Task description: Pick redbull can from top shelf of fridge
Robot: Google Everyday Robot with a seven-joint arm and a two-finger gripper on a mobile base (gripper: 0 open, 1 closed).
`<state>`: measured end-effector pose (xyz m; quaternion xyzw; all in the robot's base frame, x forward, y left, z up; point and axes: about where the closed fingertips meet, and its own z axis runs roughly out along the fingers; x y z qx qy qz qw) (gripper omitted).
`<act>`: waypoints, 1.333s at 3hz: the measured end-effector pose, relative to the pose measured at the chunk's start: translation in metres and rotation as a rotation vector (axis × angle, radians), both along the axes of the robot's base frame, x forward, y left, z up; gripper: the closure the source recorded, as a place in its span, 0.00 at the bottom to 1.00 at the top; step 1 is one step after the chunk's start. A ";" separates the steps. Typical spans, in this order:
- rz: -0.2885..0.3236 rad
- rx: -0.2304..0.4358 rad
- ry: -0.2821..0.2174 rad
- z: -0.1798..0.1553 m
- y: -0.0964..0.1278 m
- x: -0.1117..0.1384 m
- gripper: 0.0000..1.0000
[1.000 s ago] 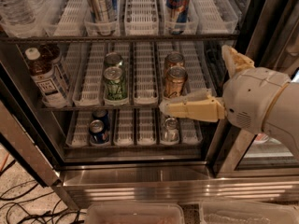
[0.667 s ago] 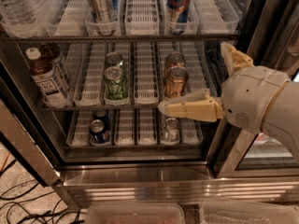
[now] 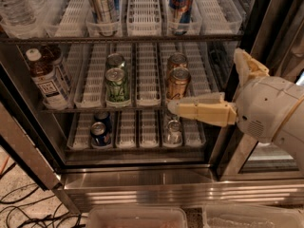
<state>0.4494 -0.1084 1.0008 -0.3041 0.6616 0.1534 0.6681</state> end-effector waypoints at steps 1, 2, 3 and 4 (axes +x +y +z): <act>0.032 0.056 -0.010 0.003 0.001 0.005 0.00; 0.032 0.056 -0.010 0.003 0.001 0.005 0.00; 0.020 0.047 -0.028 0.007 0.001 0.005 0.00; 0.016 0.052 -0.050 0.014 0.001 0.010 0.00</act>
Offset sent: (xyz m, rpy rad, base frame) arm 0.0113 0.0000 -0.0049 0.0583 0.0039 0.0777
